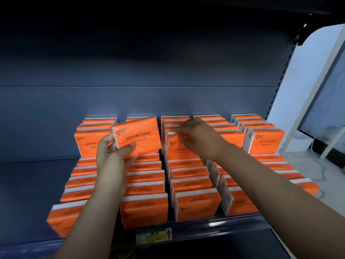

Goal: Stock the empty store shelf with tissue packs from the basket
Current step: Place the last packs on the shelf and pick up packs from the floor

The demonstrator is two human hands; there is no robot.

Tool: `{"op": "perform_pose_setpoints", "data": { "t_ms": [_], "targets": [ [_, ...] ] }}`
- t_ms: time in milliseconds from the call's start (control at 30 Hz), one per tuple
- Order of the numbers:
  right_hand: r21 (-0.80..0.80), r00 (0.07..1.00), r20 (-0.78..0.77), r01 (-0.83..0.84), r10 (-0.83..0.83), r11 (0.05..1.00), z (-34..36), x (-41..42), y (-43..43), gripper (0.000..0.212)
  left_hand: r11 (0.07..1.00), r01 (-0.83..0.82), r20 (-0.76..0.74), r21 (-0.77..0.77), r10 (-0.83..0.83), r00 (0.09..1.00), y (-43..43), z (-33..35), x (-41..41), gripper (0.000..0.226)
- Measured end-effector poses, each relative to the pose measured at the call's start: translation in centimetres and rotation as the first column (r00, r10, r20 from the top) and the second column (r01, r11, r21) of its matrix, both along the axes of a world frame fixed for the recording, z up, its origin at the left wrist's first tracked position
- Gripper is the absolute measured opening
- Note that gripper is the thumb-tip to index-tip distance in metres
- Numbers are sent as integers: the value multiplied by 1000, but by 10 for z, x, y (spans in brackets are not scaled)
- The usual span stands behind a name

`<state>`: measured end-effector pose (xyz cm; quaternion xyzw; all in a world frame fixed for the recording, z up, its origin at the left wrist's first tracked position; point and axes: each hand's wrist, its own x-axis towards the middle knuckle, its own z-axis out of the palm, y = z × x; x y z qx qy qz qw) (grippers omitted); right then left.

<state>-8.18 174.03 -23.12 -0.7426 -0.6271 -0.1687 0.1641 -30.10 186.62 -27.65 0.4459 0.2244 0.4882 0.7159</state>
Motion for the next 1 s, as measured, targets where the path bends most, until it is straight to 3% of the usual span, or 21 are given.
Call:
{"op": "perform_pose_setpoints", "data": {
  "t_ms": [167,233,400,533,633,833,1000],
  "targets": [
    [61,994,75,75,-80,995,-10,-2,1,49,999,37,-49,11,-37,998,5,-2,-5,48],
    [155,992,91,78,-92,985,-12,-8,-1,53,999,52,-62,10,-51,997,7,-4,-6,45],
    [396,985,-163,117,-55,911,-20,-60,5,36,997,65,-80,32,-62,995,6,-5,-7,42],
    [389,888,-445,74,117,918,-18,-93,15,14,992,18,-125,128,-2,992,7,-10,-7,44],
    [424,785,-602,161,144,891,-21,-101,21,19,948,-41,-210,315,112,971,7,-12,-7,42],
    [345,771,-630,175,89,922,-37,-101,26,38,847,-104,-351,521,324,879,18,-21,-4,33],
    [301,749,-655,133,104,944,-45,-103,27,44,852,-15,-424,524,276,863,26,-26,0,40]
  ]
}}
